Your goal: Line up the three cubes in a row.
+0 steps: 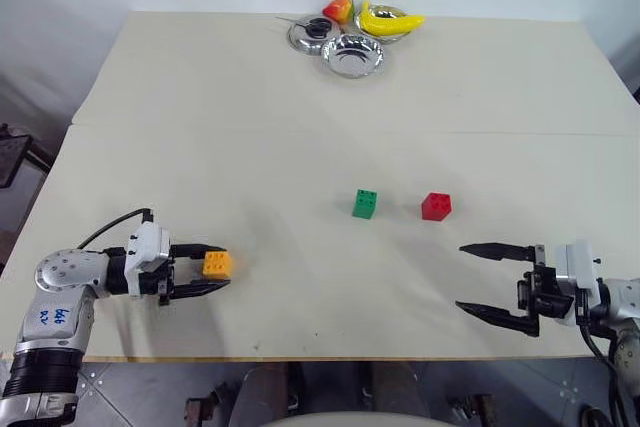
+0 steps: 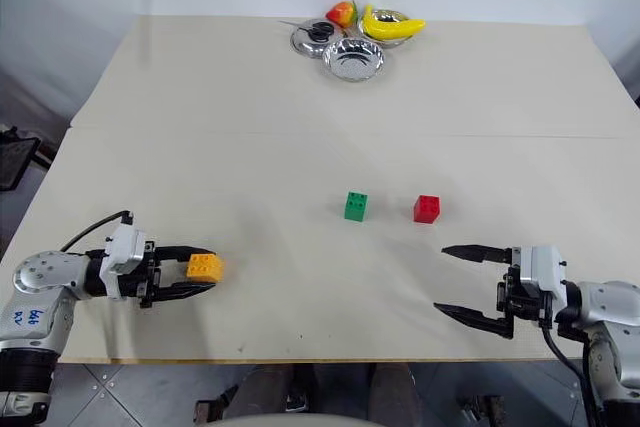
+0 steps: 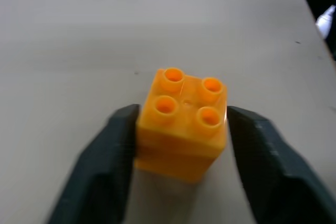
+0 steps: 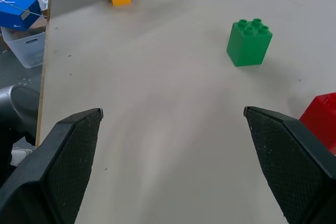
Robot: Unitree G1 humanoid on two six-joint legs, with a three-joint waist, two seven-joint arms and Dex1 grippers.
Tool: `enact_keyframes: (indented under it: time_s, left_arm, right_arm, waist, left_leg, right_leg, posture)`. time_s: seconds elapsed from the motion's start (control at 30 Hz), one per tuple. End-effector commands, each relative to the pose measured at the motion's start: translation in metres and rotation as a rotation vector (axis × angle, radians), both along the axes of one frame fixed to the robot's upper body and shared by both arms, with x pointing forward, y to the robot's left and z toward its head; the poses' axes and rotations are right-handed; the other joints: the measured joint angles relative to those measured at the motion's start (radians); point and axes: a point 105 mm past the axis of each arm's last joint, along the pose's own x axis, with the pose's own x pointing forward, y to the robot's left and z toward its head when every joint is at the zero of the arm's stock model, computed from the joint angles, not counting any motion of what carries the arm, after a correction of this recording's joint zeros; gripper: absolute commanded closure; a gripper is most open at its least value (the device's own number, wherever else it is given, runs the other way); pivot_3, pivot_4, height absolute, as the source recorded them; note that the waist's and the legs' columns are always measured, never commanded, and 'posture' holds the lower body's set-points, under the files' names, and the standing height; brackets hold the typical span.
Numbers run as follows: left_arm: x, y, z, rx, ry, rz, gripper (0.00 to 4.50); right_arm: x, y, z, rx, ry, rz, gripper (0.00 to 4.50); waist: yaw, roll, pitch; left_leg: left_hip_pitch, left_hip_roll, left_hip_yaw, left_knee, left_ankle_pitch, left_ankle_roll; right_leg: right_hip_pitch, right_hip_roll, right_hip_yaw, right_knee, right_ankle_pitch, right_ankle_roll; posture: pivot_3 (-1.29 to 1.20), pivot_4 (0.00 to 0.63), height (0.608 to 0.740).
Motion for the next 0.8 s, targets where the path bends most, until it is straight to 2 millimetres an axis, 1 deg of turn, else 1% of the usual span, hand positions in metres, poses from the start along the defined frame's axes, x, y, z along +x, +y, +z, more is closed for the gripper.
enact_keyframes:
  time_s: [0.03,0.1,0.17,0.2,0.23,0.3,0.33,0.4,0.47,0.63,0.8]
  left_arm:
    - [0.0,-0.006,0.013,0.007,-0.029,-0.072,3.01]
    - [0.007,-0.014,0.026,-0.035,-0.054,-0.08,3.0]
    - [0.021,-0.03,0.051,-0.118,-0.095,-0.091,3.0]
    - [0.027,-0.041,0.06,-0.129,-0.12,-0.124,3.0]
    - [0.032,-0.051,0.066,-0.129,-0.133,-0.161,3.0]
    - [0.04,-0.069,0.07,-0.107,-0.135,-0.229,3.0]
    - [0.043,-0.074,0.071,-0.101,-0.136,-0.248,3.0]
    - [0.06,-0.091,0.067,-0.082,-0.129,-0.28,3.0]
    - [0.075,-0.103,0.059,-0.066,-0.104,-0.302,3.0]
    - [0.105,-0.117,0.039,-0.006,-0.092,-0.285,3.0]
    - [0.118,-0.121,0.034,0.022,-0.083,-0.266,3.0]
  right_arm:
    - [-0.002,-0.005,0.008,-0.009,-0.058,-0.024,0.0]
    - [-0.003,-0.006,0.008,-0.011,-0.06,-0.038,0.0]
    - [-0.002,-0.008,0.008,-0.013,-0.067,-0.056,0.0]
    - [-0.002,-0.009,0.008,-0.014,-0.069,-0.066,0.0]
    - [-0.003,-0.01,0.009,-0.016,-0.072,-0.075,0.0]
    - [-0.003,-0.013,0.009,-0.017,-0.079,-0.096,0.0]
    - [-0.004,-0.013,0.01,-0.017,-0.083,-0.103,0.0]
    - [-0.005,-0.019,0.012,-0.021,-0.086,-0.134,0.0]
    - [-0.009,-0.023,0.014,-0.03,-0.094,-0.161,0.0]
    - [-0.022,-0.028,0.016,-0.04,-0.098,-0.221,0.0]
    - [-0.032,-0.027,0.02,-0.034,-0.108,-0.267,0.0]
  waist:
    - [0.003,0.0,0.0]
    - [0.004,0.0,0.0]
    - [0.01,0.0,0.0]
    - [0.013,0.0,0.0]
    - [0.019,0.0,0.0]
    - [0.023,0.0,0.0]
    - [0.025,0.001,-0.001]
    - [0.027,0.001,-0.001]
    - [0.029,0.001,-0.001]
    - [0.027,-0.001,0.0]
    - [0.025,-0.001,0.001]
  left_leg:
    - [0.0,0.0,0.0,0.0,0.0,0.0]
    - [0.0,-0.001,-0.001,0.0,0.0,0.0]
    - [0.0,-0.001,-0.001,0.0,0.0,0.0]
    - [-0.001,-0.001,-0.002,0.001,0.0,0.001]
    - [-0.001,-0.001,-0.002,0.001,0.0,0.001]
    - [-0.001,-0.002,-0.002,0.002,0.001,0.001]
    - [-0.001,-0.003,-0.001,0.001,0.001,0.001]
    - [0.0,-0.003,0.0,0.001,0.001,0.001]
    - [-0.001,-0.005,0.001,0.001,0.001,0.001]
    - [-0.002,-0.003,0.001,0.001,0.001,0.001]
    - [-0.003,-0.002,0.001,0.001,0.0,0.0]
  right_leg:
    - [0.0,0.0,0.0,0.0,0.0,0.0]
    - [0.001,-0.001,0.0,0.0,0.0,0.0]
    - [0.001,-0.001,-0.001,0.0,0.0,0.0]
    - [0.001,-0.001,-0.001,0.0,0.0,0.0]
    - [0.001,-0.001,-0.001,0.0,0.0,0.0]
    - [0.002,-0.001,-0.001,0.001,0.001,0.001]
    - [0.002,0.0,-0.001,0.0,0.001,0.001]
    - [0.001,0.0,-0.001,0.0,0.001,0.001]
    - [0.001,0.002,-0.001,-0.001,0.001,0.001]
    - [0.002,0.007,0.0,-0.005,0.001,0.002]
    - [0.001,0.01,0.0,-0.007,0.002,0.003]
  posture:
    - [0.0,0.15,0.74]
    - [0.0,0.15,0.74]
    - [0.0,0.15,0.74]
    - [0.0,0.15,0.74]
    - [0.0,0.15,0.74]
    - [0.0,0.15,0.74]
    - [0.0,0.15,0.74]
    - [0.0,0.15,0.74]
    - [0.0,0.15,0.74]
    - [0.0,0.15,0.74]
    - [0.0,0.15,0.74]
